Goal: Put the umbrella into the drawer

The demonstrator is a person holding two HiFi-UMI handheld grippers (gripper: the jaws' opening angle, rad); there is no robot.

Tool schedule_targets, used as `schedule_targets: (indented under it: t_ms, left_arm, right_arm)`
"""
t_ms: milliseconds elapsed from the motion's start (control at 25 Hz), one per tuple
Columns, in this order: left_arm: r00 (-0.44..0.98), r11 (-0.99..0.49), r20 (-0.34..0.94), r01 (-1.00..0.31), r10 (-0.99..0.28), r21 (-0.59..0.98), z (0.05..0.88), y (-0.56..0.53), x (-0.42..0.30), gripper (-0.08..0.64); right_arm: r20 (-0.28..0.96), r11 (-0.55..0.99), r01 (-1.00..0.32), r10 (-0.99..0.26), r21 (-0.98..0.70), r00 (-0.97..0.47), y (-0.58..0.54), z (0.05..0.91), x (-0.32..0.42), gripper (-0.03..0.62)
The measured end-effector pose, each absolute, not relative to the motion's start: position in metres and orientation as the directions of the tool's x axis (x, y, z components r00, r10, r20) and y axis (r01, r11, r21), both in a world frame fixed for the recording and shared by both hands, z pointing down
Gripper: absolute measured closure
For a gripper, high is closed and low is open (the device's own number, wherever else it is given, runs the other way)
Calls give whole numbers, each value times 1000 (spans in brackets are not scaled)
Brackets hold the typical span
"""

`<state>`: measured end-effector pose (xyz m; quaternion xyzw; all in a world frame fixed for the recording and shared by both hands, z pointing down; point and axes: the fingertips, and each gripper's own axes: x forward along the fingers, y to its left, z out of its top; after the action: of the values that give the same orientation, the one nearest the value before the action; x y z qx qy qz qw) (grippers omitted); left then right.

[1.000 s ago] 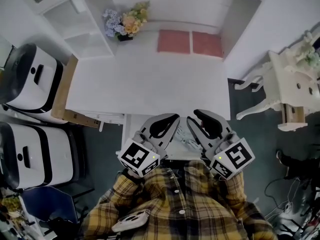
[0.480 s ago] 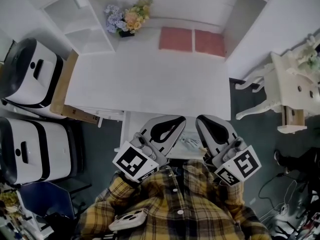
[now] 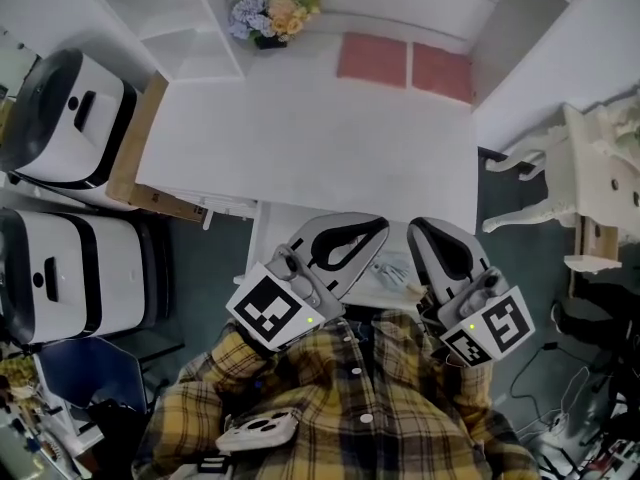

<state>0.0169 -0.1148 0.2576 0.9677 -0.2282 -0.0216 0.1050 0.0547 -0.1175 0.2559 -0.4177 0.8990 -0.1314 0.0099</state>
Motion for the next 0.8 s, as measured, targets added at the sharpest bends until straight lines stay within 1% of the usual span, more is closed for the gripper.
schedule_targets:
  t_ms: [200, 520, 800]
  left_arm:
    - [892, -873, 3, -442, -451, 206, 256, -119, 15, 540]
    - [914, -896, 33, -403, -405, 186, 258, -113, 18, 540]
    - [915, -899, 29, -400, -402, 178, 260, -114, 19, 540]
  right_arm:
    - [100, 636, -733, -735, -241, -671, -120, 257, 50, 576]
    - [91, 649, -720, -724, -246, -683, -121, 254, 45, 577]
    - [91, 649, -723, -726, -237, -682, -123, 256, 45, 577]
